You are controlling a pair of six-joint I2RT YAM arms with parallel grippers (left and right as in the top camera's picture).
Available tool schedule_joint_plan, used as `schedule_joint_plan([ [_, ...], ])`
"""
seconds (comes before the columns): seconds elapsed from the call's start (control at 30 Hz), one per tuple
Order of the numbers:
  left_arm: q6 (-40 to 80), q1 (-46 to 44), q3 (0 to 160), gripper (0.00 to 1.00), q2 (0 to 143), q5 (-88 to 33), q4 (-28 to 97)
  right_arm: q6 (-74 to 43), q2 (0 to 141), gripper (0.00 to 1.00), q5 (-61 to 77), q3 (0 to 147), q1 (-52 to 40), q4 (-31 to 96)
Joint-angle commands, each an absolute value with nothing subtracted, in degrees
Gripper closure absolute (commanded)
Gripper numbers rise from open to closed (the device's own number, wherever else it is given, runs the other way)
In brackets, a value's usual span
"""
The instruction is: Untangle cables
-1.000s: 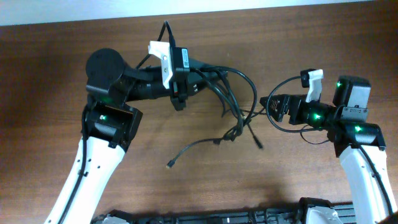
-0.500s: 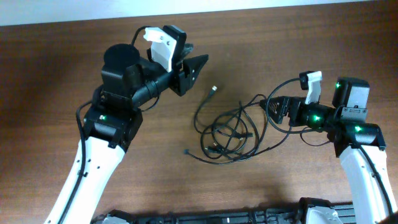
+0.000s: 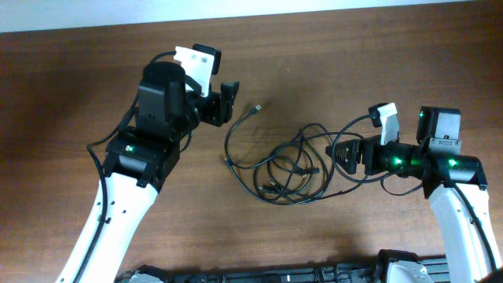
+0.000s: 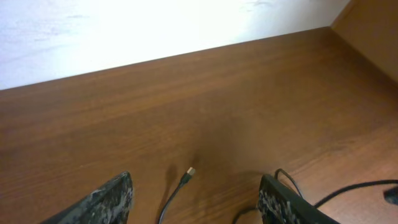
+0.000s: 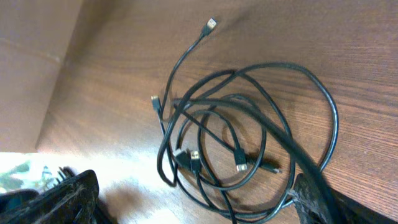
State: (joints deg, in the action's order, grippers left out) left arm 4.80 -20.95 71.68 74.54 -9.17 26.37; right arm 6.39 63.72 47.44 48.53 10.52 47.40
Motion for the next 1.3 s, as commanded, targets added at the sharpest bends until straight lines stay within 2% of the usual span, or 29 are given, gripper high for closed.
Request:
schedule_joint_plan([
  [0.0,4.71,-20.95,72.10,0.34,74.15,-6.15,26.24,13.76,63.77,0.05,47.59,48.97,10.90,51.33],
  [0.07,4.71,-20.95,72.10,0.34,74.15,-6.11,26.24,13.74,63.77,0.59,47.81,48.97,10.90,52.16],
  [0.1,4.71,-20.95,72.10,0.31,74.15,-5.02,26.26,13.72,63.75,0.94,49.04,48.97,10.90,52.12],
  [0.17,4.71,-20.95,72.10,0.21,74.15,-2.83,26.59,13.65,63.75,0.96,51.03,48.97,10.90,52.12],
  [0.23,4.73,-20.64,72.10,0.00,74.15,-2.52,27.70,11.05,63.68,0.96,51.42,49.23,10.90,52.14],
  [0.37,4.73,-18.09,72.10,0.01,74.15,-2.52,31.79,8.03,63.68,0.96,51.20,56.77,10.90,54.33],
  [0.57,4.71,-16.97,72.10,0.01,74.15,-2.55,35.64,0.80,63.70,0.96,35.44,82.67,10.90,57.69],
  [0.83,4.71,-16.97,72.10,0.01,74.15,-5.26,38.30,0.75,63.75,0.96,33.54,102.94,10.90,54.98],
  [1.0,4.71,-16.97,72.10,0.01,74.15,-11.25,38.48,0.82,63.77,0.96,33.52,106.00,10.90,52.73],
  [1.17,4.71,-16.97,72.10,0.01,74.15,-11.25,38.48,4.45,69.71,0.96,23.24,105.97,10.90,69.58],
  [1.27,4.71,-16.97,72.10,0.01,74.15,-11.25,38.59,4.40,71.68,0.96,20.88,106.00,10.90,69.30],
])
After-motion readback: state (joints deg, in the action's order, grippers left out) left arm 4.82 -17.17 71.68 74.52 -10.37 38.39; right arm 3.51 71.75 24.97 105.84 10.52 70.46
